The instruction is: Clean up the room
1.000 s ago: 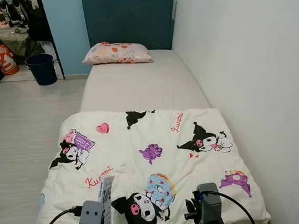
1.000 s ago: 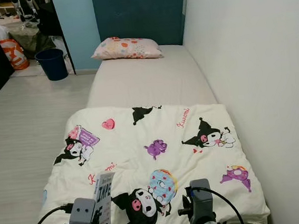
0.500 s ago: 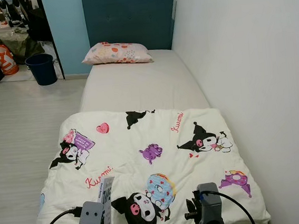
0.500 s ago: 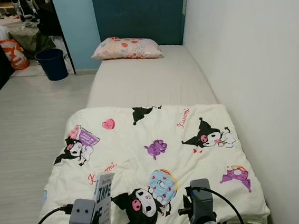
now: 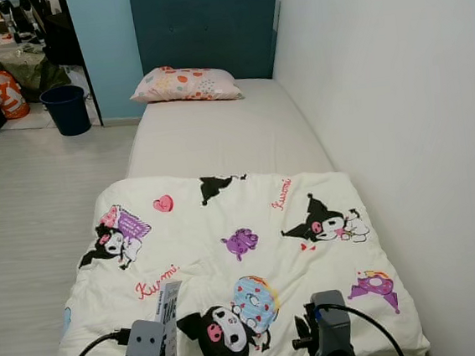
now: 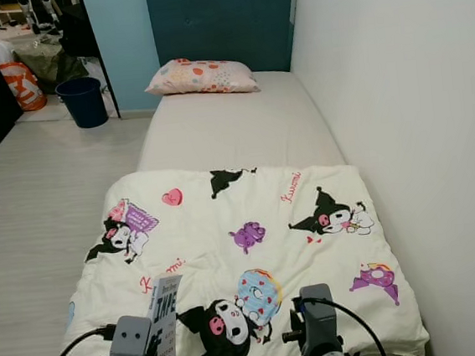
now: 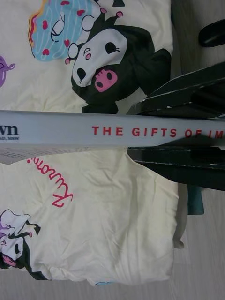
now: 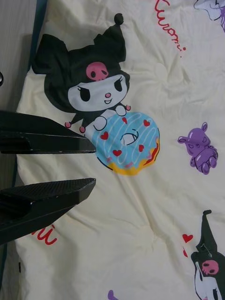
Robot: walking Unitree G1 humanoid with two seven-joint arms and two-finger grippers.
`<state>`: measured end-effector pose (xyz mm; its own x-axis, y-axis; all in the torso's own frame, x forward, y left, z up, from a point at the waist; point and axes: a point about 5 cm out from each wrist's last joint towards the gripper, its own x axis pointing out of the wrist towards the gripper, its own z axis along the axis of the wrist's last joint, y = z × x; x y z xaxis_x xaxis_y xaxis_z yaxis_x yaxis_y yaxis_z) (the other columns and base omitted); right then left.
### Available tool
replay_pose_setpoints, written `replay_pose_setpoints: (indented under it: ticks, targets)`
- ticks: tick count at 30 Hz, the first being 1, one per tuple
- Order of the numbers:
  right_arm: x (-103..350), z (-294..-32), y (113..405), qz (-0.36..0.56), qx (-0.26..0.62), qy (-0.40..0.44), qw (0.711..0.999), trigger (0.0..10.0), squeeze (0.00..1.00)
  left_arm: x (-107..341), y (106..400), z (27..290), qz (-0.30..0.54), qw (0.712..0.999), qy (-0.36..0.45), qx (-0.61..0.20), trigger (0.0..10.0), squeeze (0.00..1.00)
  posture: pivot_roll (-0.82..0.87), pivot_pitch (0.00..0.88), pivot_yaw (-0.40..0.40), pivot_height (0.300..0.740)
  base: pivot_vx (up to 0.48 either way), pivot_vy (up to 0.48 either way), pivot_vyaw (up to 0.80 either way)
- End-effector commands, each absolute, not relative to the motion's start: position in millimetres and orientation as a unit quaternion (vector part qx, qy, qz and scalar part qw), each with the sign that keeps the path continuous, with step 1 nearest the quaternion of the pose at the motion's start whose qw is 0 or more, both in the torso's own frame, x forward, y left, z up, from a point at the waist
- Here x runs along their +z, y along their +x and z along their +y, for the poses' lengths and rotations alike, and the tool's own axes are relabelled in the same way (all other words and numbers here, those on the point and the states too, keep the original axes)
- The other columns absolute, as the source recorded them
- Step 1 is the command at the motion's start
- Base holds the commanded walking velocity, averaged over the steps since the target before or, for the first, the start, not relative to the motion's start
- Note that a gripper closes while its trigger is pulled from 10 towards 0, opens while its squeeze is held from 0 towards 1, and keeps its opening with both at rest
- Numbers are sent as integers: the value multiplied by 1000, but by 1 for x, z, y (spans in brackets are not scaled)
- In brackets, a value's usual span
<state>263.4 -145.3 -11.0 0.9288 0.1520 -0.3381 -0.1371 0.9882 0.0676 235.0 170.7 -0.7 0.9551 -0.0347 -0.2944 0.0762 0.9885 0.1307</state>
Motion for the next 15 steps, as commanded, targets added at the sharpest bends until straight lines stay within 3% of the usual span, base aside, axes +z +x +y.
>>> replay_pose_setpoints:
  ticks: [1, 15]
  targets:
    - [-15, -148, 260, 180, 70, 19, 981, 10000, 0, 2, 235, 169, 141, 987, 72, -29, 10000, 0, 45, 144, -54, 728, 0, 0, 0]
    - [-15, -149, 259, 183, 68, 19, 980, 10000, 0, 0, 233, 168, 145, 987, 70, -28, 10000, 0, 37, 159, -54, 728, 0, 0, 0]
